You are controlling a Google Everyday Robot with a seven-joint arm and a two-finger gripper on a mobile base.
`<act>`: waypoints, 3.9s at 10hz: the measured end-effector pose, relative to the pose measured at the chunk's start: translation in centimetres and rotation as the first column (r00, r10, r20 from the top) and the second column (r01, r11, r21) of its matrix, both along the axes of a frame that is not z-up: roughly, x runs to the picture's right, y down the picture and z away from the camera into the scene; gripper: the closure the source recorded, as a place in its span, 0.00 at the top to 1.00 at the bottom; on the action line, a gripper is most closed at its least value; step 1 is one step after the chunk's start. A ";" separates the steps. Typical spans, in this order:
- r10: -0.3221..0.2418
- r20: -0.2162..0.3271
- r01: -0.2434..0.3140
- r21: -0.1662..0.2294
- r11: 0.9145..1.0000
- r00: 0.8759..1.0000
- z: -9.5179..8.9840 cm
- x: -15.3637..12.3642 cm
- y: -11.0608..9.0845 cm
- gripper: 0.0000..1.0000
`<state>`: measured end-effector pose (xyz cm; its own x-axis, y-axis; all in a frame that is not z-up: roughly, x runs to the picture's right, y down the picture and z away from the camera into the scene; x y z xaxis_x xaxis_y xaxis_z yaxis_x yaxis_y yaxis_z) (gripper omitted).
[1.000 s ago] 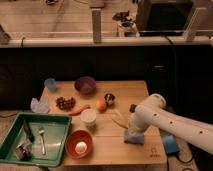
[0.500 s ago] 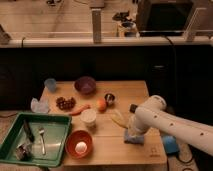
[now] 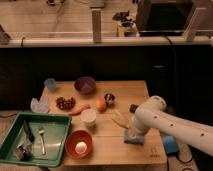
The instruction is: Place sponge in tray
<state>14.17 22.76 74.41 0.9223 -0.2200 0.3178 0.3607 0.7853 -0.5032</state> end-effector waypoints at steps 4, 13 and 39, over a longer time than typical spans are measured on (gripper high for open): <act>-0.010 -0.002 0.010 -0.010 1.000 1.000 -0.2 0.0 0.3 0.17; -0.019 -0.014 0.018 -0.033 0.999 1.000 -0.1 -0.1 1.4 0.52; -0.029 -0.029 0.027 -0.071 0.997 0.999 3.6 0.1 2.6 0.80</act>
